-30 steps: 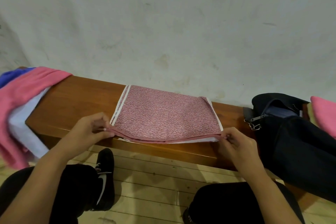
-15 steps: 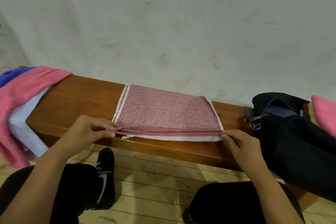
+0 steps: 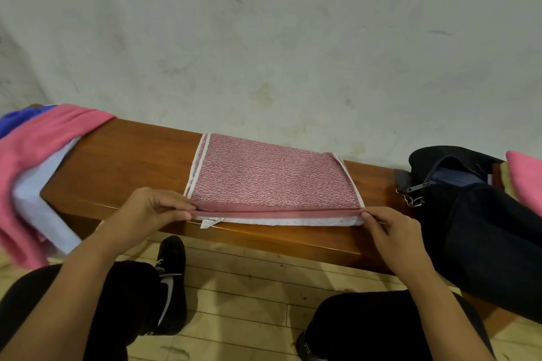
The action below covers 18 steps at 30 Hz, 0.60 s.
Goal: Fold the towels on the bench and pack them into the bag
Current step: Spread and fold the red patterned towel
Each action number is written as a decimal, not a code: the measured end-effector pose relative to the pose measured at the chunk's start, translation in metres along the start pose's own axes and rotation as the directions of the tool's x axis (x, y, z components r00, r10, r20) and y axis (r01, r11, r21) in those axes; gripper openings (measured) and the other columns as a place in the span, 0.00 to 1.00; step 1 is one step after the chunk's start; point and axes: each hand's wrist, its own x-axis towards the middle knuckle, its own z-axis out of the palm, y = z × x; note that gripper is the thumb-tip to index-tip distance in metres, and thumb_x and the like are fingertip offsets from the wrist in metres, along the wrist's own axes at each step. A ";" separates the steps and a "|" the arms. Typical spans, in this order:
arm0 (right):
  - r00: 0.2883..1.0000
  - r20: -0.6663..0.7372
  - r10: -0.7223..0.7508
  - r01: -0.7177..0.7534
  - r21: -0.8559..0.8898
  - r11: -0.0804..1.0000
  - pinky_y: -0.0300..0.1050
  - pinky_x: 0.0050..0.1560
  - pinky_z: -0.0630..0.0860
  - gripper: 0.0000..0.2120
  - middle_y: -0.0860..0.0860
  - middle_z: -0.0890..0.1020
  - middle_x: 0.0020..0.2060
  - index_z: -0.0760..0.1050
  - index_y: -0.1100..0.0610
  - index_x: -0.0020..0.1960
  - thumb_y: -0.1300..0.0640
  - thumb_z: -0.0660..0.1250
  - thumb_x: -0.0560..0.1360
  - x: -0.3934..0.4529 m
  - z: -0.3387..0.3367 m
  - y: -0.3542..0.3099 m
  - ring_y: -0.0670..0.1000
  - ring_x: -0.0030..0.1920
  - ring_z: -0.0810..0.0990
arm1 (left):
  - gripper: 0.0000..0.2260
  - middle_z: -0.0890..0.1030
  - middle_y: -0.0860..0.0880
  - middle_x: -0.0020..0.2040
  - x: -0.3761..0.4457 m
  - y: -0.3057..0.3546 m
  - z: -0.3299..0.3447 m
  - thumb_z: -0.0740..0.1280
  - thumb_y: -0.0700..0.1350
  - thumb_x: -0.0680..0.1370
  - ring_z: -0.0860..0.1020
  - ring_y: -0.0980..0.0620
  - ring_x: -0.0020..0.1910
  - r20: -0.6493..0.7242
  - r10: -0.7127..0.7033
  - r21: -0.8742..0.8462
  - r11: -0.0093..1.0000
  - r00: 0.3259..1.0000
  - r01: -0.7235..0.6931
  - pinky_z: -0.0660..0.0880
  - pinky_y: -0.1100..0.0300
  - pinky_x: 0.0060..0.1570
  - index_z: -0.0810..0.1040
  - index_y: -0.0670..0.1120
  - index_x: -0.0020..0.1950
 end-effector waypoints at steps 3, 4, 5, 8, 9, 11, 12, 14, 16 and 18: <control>1.000 0.002 0.010 -0.010 0.009 1.000 0.32 0.49 0.70 0.09 0.47 0.83 0.49 0.83 0.54 0.57 0.59 0.69 0.78 0.000 -0.001 -0.002 0.45 0.51 0.78 | 0.08 0.86 0.50 0.44 0.001 0.002 0.000 0.74 0.41 0.67 0.83 0.53 0.46 -0.033 0.009 0.024 1.000 0.999 -0.009 0.80 0.61 0.49 0.87 0.52 0.43; 1.000 0.003 0.016 -0.016 0.010 1.000 0.32 0.49 0.70 0.09 0.45 0.82 0.49 0.83 0.54 0.57 0.59 0.69 0.78 0.000 -0.001 -0.004 0.45 0.52 0.78 | 0.08 0.86 0.50 0.44 0.001 0.002 0.000 0.73 0.41 0.67 0.83 0.53 0.46 -0.045 0.013 0.029 0.999 0.999 -0.012 0.80 0.61 0.48 0.87 0.52 0.42; 1.000 0.005 0.023 -0.023 0.014 1.000 0.31 0.49 0.70 0.10 0.44 0.82 0.49 0.83 0.53 0.58 0.59 0.69 0.78 0.000 -0.001 -0.005 0.44 0.52 0.78 | 0.08 0.86 0.49 0.43 0.001 0.002 0.000 0.74 0.41 0.67 0.83 0.52 0.45 -0.054 0.017 0.028 0.999 0.998 -0.015 0.80 0.62 0.48 0.87 0.52 0.42; 0.999 0.009 0.047 -0.047 0.044 0.998 0.31 0.49 0.72 0.11 0.43 0.81 0.49 0.82 0.52 0.59 0.59 0.69 0.78 -0.001 -0.001 -0.009 0.43 0.53 0.77 | 0.06 0.85 0.48 0.42 0.002 0.002 0.000 0.74 0.40 0.67 0.83 0.52 0.45 -0.091 0.031 0.013 0.999 0.995 -0.030 0.79 0.64 0.47 0.87 0.50 0.41; 0.998 0.007 0.056 -0.056 0.068 0.996 0.34 0.51 0.74 0.11 0.42 0.81 0.48 0.82 0.52 0.58 0.59 0.69 0.77 -0.001 -0.001 -0.010 0.43 0.52 0.78 | 0.06 0.85 0.48 0.42 0.002 0.004 0.000 0.74 0.40 0.67 0.83 0.52 0.45 -0.109 0.026 0.006 1.000 0.994 -0.026 0.79 0.65 0.46 0.87 0.48 0.41; 0.997 0.001 0.078 -0.078 0.142 0.987 0.39 0.54 0.77 0.10 0.39 0.81 0.47 0.83 0.52 0.57 0.58 0.71 0.76 -0.002 -0.003 -0.011 0.42 0.51 0.80 | 0.05 0.85 0.49 0.42 0.001 0.006 0.000 0.74 0.38 0.68 0.82 0.52 0.45 -0.149 0.006 -0.004 1.000 0.989 -0.007 0.79 0.65 0.45 0.87 0.45 0.41; 0.996 -0.005 0.089 -0.087 0.182 0.979 0.40 0.54 0.78 0.10 0.39 0.82 0.46 0.83 0.51 0.56 0.58 0.73 0.75 -0.002 -0.003 -0.012 0.41 0.51 0.80 | 0.05 0.85 0.49 0.42 0.001 0.007 0.000 0.74 0.36 0.68 0.82 0.52 0.46 -0.167 -0.003 -0.003 1.000 0.986 0.002 0.79 0.64 0.45 0.87 0.45 0.42; 0.994 -0.032 0.106 -0.095 0.241 0.966 0.40 0.53 0.79 0.09 0.40 0.84 0.46 0.84 0.50 0.52 0.57 0.75 0.72 -0.004 -0.003 -0.013 0.41 0.50 0.81 | 0.07 0.85 0.51 0.42 0.000 0.008 0.001 0.74 0.35 0.70 0.82 0.52 0.46 -0.206 -0.014 0.009 1.000 0.979 0.016 0.79 0.59 0.46 0.86 0.46 0.42; 0.992 -0.069 0.107 -0.085 0.265 0.960 0.38 0.49 0.80 0.08 0.40 0.84 0.44 0.82 0.47 0.47 0.57 0.76 0.71 -0.004 -0.002 -0.016 0.41 0.48 0.82 | 0.08 0.84 0.52 0.43 0.001 0.011 0.003 0.73 0.34 0.72 0.81 0.52 0.47 -0.254 -0.011 0.023 1.000 0.967 0.017 0.78 0.58 0.46 0.85 0.47 0.45; 0.989 -0.103 0.105 -0.076 0.254 0.964 0.34 0.43 0.78 0.09 0.40 0.83 0.43 0.78 0.48 0.46 0.57 0.76 0.71 -0.003 -0.003 -0.020 0.41 0.46 0.81 | 0.13 0.83 0.54 0.45 0.001 0.013 0.004 0.73 0.35 0.73 0.80 0.54 0.48 -0.287 0.007 0.064 0.998 0.958 0.012 0.75 0.62 0.44 0.82 0.52 0.50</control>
